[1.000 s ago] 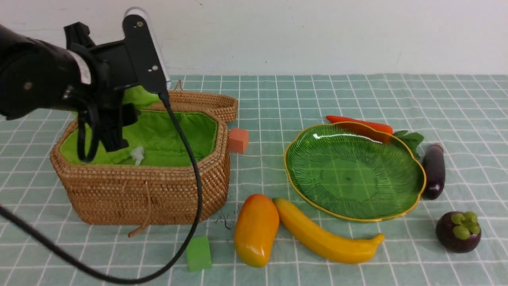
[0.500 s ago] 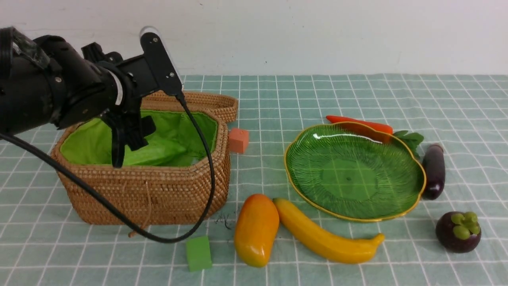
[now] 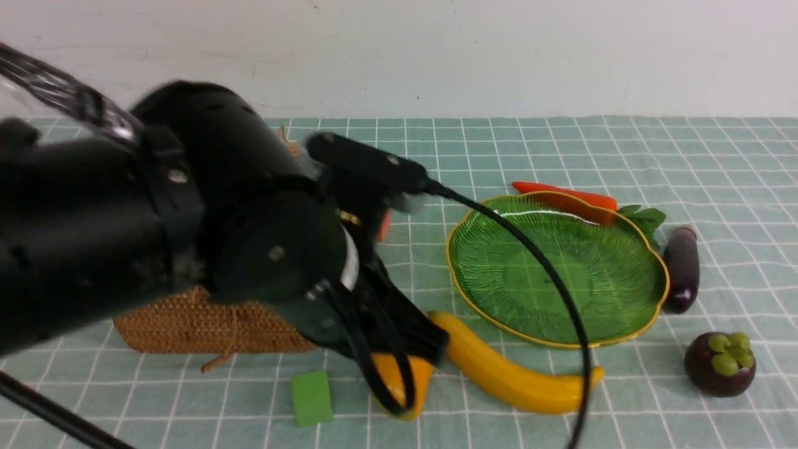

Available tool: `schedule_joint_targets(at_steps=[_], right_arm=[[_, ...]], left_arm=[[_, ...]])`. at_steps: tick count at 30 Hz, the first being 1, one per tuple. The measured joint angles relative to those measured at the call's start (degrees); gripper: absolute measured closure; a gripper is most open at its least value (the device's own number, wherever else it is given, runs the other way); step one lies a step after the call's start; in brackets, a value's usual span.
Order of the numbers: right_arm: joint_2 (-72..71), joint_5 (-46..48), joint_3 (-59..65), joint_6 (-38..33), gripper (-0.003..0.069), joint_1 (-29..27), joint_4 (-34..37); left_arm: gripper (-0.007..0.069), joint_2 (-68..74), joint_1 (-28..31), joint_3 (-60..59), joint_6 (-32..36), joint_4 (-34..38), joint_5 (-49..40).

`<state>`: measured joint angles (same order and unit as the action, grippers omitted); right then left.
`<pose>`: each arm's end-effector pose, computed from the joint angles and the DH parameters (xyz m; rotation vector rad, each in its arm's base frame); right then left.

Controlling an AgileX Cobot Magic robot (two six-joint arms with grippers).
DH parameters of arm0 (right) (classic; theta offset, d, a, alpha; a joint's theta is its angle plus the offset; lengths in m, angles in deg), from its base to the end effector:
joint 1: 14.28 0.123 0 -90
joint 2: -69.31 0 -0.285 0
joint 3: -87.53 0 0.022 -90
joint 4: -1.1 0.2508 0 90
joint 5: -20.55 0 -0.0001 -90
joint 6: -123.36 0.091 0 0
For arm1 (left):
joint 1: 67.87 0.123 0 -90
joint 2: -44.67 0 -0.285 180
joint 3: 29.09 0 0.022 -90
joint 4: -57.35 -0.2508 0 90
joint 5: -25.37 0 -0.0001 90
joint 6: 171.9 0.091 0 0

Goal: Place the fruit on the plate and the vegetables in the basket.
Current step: Grab the mango with your left arm and place it on the right plate

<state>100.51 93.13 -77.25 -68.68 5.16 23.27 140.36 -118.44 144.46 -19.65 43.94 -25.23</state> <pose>-0.0129 0.0302 0.4199 -0.6603 1.9525 0.5332 0.2159 -0.2369 0.2963 0.6561 2.5514 -0.1806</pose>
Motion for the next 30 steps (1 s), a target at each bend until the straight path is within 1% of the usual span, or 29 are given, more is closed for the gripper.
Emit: schedule_joint_targets(at_steps=[1,2,3,4,6,7,8,9,10,12,13,15,16,17,20,23,28,30], right_arm=[[0.0,0.0,0.0,0.0,0.0456,0.0,-0.07],[0.0,0.0,0.0,0.0,0.0456,0.0,-0.13],[0.0,0.0,0.0,0.0,0.0455,0.0,-0.13],[0.0,0.0,0.0,0.0,0.0456,0.0,-0.13],[0.0,0.0,0.0,0.0,0.0456,0.0,-0.19],[0.0,0.0,0.0,0.0,0.0456,0.0,-0.19],[0.0,0.0,0.0,0.0,0.0456,0.0,-0.19],[0.0,0.0,0.0,0.0,0.0456,0.0,-0.19],[0.0,0.0,0.0,0.0,0.0456,0.0,-0.19],[0.0,0.0,0.0,0.0,0.0456,0.0,-0.19],[0.0,0.0,0.0,0.0,0.0458,0.0,-0.08],[0.0,0.0,0.0,0.0,0.0457,0.0,0.06],[0.0,0.0,0.0,0.0,0.0457,0.0,0.17],[0.0,0.0,0.0,0.0,0.0457,0.0,0.17],[0.0,0.0,0.0,0.0,0.0457,0.0,0.19],[0.0,0.0,0.0,0.0,0.0457,0.0,0.19],[0.0,0.0,0.0,0.0,0.0456,0.0,0.23],[0.0,0.0,0.0,0.0,0.0457,0.0,0.23]], left_arm=[[0.0621,2.1,-1.4,0.93,-0.11,0.88,-0.26],[0.0611,2.46,-1.57,1.11,-0.11,0.93,-0.34],[0.0565,5.48,-2.31,2.41,-0.19,1.28,-0.4],[0.0557,5.87,-2.32,2.79,-0.26,1.28,-0.4],[0.0424,10.65,-2.21,5.08,-1.31,0.76,-0.4],[0.0377,11.68,-2.07,5.54,-1.96,0.47,-0.4],[0.0293,14.14,-1.65,6.57,-4.09,-0.44,-0.4],[0.0281,14.43,-1.65,6.67,-4.82,-0.58,-0.4],[0.0212,16.04,-1.52,7.15,-7.21,-1.95,-0.08],[0.012,17.94,-1.42,7.41,-10.51,-4.55,0.61],[0.0069,19.45,-1.42,7.46,-13.34,-7.05,1.19],[0.001,21.58,-1.42,7.46,-16.78,-10.75,1.99],[-0.0006,22.58,-1.42,7.47,-18.19,-12.68,2.29],[-0.0008,22.78,-1.42,7.47,-18.43,-13.07,2.4],[-0.0011,25.77,-1.42,7.58,-21.27,-18.03,3.41],[0.0019,27.83,-1.42,7.58,-22.31,-20.17,4.31],[0.0169,28.96,-1.42,8.02,-22.9,-21.06,4.89],[0.0176,28.96,-1.42,8.01,-22.96,-21.06,4.89]])
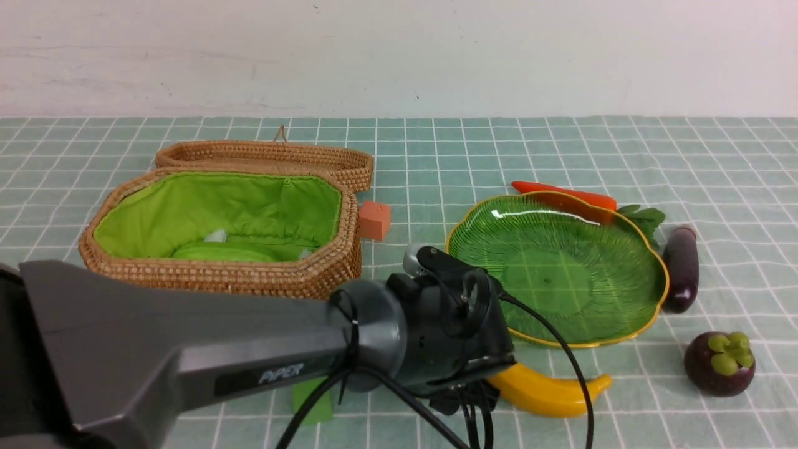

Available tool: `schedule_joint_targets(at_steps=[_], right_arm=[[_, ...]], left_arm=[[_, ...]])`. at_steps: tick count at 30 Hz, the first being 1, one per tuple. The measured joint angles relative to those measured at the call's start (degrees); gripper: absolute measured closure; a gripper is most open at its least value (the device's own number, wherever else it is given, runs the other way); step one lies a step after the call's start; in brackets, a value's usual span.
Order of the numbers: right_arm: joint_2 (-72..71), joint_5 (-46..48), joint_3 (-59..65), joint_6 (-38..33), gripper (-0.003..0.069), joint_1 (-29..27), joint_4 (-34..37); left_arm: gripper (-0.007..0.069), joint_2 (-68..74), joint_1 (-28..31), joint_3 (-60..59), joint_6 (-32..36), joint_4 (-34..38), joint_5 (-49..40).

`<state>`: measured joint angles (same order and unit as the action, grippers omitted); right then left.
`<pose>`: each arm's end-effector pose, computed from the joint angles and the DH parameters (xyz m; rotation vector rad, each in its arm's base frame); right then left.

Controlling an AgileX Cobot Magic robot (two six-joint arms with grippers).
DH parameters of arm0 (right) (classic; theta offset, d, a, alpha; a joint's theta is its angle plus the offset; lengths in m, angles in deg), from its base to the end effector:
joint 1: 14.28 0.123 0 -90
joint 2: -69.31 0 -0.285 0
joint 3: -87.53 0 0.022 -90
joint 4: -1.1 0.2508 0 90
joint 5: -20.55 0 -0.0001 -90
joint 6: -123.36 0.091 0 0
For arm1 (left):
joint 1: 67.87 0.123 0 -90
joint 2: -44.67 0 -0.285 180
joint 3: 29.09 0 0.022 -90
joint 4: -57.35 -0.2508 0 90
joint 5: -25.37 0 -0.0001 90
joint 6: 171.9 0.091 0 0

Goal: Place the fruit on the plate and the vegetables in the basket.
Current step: Grab the mango with your left arm and place it on the right plate

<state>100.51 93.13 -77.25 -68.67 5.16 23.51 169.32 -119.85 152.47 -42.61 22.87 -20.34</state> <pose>-0.0131 0.0305 0.4200 -0.6611 1.9517 0.5382 0.2804 -0.2987 0.1593 0.5362 2.5972 0.1964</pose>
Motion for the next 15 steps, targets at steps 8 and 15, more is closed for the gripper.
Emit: schedule_joint_targets(at_steps=[8,15], right_arm=[[0.0,0.0,0.0,0.0,0.046,0.0,0.0],[0.0,0.0,0.0,0.64,0.046,0.0,-1.39]], left_arm=[[0.0176,-0.27,0.0,0.0,-0.05,0.1,-1.72],[0.0176,-8.69,0.0,-0.05,0.42,3.62,-5.03]])
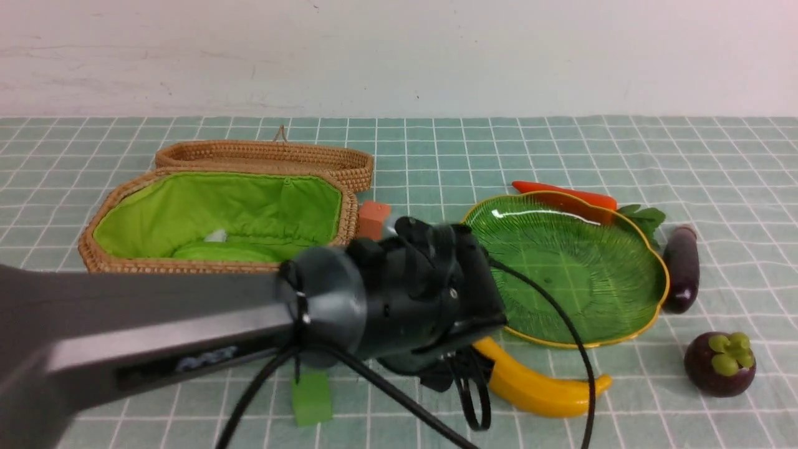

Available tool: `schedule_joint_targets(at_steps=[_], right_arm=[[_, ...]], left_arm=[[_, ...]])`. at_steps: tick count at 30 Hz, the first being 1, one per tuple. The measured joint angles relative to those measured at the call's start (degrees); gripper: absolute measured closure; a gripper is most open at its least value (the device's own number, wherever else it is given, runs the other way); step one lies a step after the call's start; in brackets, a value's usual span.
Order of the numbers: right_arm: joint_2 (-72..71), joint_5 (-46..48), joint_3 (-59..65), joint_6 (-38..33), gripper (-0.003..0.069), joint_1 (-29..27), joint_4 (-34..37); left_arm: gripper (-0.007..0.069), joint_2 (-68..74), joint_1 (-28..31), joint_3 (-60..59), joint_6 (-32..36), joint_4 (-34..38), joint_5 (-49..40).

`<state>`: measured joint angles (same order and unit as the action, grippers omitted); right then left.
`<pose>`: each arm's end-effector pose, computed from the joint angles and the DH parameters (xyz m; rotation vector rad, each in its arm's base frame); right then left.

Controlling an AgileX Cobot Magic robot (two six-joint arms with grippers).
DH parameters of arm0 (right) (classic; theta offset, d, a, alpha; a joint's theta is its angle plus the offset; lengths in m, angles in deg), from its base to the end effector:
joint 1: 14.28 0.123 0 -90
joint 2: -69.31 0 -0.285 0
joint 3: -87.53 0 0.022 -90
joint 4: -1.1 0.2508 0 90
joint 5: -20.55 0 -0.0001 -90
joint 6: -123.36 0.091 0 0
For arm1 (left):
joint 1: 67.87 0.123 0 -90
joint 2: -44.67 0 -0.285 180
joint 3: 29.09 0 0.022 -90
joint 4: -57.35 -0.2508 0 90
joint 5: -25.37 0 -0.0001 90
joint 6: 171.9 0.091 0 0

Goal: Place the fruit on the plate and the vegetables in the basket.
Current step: Grab the mango with your left arm and place it on the right plate

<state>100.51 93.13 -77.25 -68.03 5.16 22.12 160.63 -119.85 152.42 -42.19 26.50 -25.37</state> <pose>-0.0120 0.0288 0.4194 -0.6450 1.9611 0.5166 0.2684 -0.2845 0.2165 0.4197 2.5916 0.1223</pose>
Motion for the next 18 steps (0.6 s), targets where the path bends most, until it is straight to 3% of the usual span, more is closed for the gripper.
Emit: schedule_joint_targets(at_steps=[3,9,13,18], right_arm=[[0.0,-1.81,0.0,2.87,0.046,0.0,-4.77],[0.0,-8.13,0.0,13.41,0.0459,0.0,-17.15],[0.0,-8.22,0.0,15.09,0.0455,0.0,-18.21],[0.0,-5.31,0.0,15.63,0.0451,0.0,-17.23]], left_arm=[[0.0176,-4.65,0.0,0.23,3.31,2.89,2.61],[0.0176,-2.79,0.0,7.56,19.55,11.21,15.15],[0.0176,3.94,0.0,16.09,24.66,13.09,16.73],[0.0176,16.45,0.0,30.06,27.45,11.61,12.31]])
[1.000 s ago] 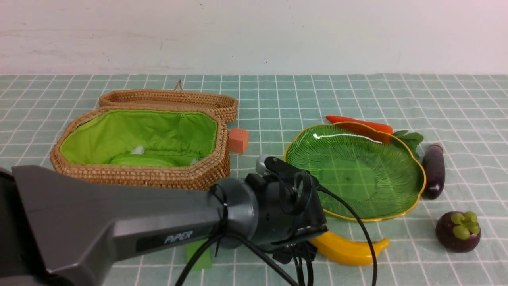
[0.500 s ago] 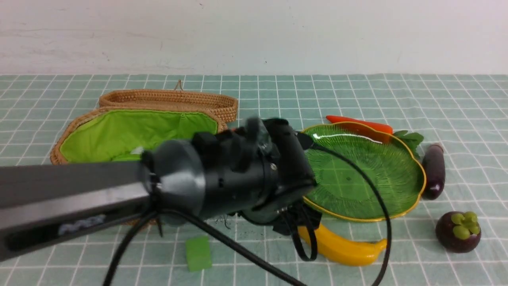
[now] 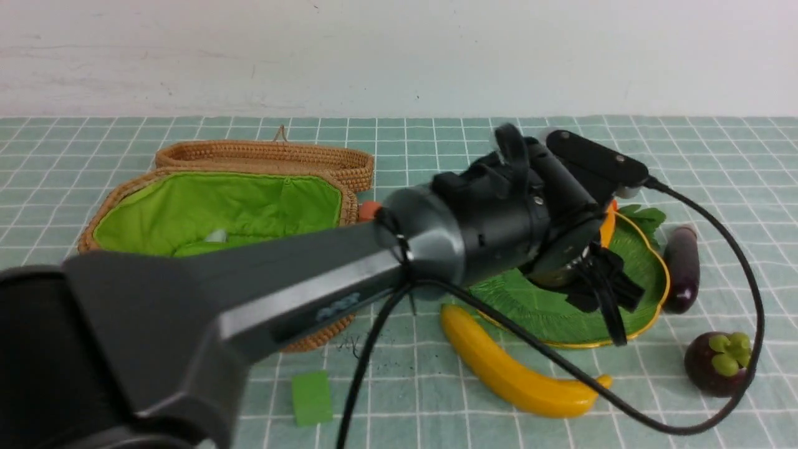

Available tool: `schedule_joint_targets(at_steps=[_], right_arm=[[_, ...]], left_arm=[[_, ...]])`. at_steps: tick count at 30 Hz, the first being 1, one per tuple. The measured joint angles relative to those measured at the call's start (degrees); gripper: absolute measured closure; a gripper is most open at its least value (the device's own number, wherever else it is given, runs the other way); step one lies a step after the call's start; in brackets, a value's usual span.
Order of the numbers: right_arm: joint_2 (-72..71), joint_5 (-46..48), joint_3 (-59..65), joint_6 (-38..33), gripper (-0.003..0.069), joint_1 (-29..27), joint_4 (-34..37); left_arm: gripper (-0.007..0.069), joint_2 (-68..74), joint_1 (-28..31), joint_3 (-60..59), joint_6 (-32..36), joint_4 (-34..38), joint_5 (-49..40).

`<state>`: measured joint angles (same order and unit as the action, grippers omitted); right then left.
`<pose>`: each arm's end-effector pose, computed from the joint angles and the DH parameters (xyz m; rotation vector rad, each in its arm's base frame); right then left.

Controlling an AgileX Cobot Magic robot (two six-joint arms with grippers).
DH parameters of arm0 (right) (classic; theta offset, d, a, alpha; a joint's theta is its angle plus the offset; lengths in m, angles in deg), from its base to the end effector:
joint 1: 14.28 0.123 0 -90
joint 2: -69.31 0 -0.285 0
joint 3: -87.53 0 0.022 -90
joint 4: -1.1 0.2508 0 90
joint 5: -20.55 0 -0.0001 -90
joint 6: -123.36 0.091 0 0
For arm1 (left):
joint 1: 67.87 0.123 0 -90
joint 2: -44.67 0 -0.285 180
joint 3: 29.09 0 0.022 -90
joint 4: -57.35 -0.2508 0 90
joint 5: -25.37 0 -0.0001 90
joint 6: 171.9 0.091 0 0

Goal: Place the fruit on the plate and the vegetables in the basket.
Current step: Grab the mango with your left arm and place it on the right plate, then use the left arm to grab a banana and put it into the right plate

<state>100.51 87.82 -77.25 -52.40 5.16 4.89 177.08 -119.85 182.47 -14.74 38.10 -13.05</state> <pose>0.0037 0.0072 0.4229 -0.2785 1.9795 0.3440 0.3243 -0.3844 0.2419 0.8158 2.2506 -0.2446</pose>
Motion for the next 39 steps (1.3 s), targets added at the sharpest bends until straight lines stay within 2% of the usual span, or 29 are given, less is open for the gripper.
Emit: schedule_joint_targets(at_steps=[5,7,9,10,11,16,18,19,22,23,24,25,26,28,29,31,32,35,39], right_arm=[[0.0,1.07,0.0,0.12,0.0447,0.0,0.21],[0.0,1.13,0.0,0.18,0.0447,0.0,0.21],[0.0,1.2,0.0,0.22,0.0446,0.0,0.36],[0.0,1.2,0.0,0.22,0.0445,0.0,0.36],[0.0,1.2,0.0,0.22,0.0445,0.0,0.41],[0.0,1.2,0.0,0.22,0.0442,0.0,0.41],[0.0,1.2,0.0,0.22,0.0442,0.0,0.41],[0.0,1.2,0.0,0.22,0.0442,0.0,0.41],[0.0,1.2,0.0,-0.52,0.0442,0.0,0.41],[0.0,1.2,0.0,-0.7,0.0442,0.0,0.41],[0.0,1.25,0.0,-1.07,0.044,0.0,0.41],[0.0,1.25,0.0,-1.11,0.044,0.0,0.41],[0.0,1.25,0.0,-1.21,0.0439,0.0,0.41],[0.0,1.4,0.0,-1.83,0.0438,0.0,0.41],[0.0,1.71,0.0,-2.29,0.0438,0.0,0.41],[0.0,2.19,0.0,-2.7,0.0438,0.0,0.41],[0.0,3.07,0.0,-3.42,0.0438,0.0,0.41],[0.0,3.96,0.0,-4.89,0.0436,0.0,1.05],[0.0,4.5,0.0,-5.65,0.0436,0.0,2.12]], left_arm=[[0.0158,7.0,0.12,7.25,0.41,-4.15,-2.03],[0.0106,7.61,0.12,7.82,0.41,-5.25,-2.03],[0.0022,7.66,0.12,8.05,0.41,-6.13,-2.03],[0.0015,7.66,0.12,8.13,0.41,-6.21,-2.03],[-0.0023,7.33,0.12,8.24,0.41,-6.4,-2.45],[-0.0024,4.91,0.12,8.24,0.66,-4.76,-8.71],[0.0022,2.98,0.12,8.24,2.2,-2.54,-12.77],[0.0104,0.83,0.12,8.24,5.92,-0.48,-18.3],[0.0268,-3.74,0.17,7.67,18.93,3.52,-24.99],[0.0296,-4.42,0.17,7.42,21.38,4.18,-26.25],[0.04,-7.04,0.17,6.05,32.46,7.13,-29.1],[0.0454,-8.42,0.17,4.81,39.78,9.16,-30.55],[0.0494,-9.48,0.17,3.35,46.97,11.23,-31.34],[0.0523,-10.53,0.17,0.29,58.07,14.81,-32.03],[0.0516,-10.64,0.17,-1.46,62.68,16.62,-32.07],[0.0494,-10.46,0.17,-3.54,66.68,18.37,-31.56],[0.0423,-9.49,0.11,-5.99,69.82,19.92,-28.39],[0.0274,-6.91,0.11,-7.55,71.89,20.33,-20.99],[0.012,-2.96,0.11,-7.75,72.49,20.33,-12.21]])
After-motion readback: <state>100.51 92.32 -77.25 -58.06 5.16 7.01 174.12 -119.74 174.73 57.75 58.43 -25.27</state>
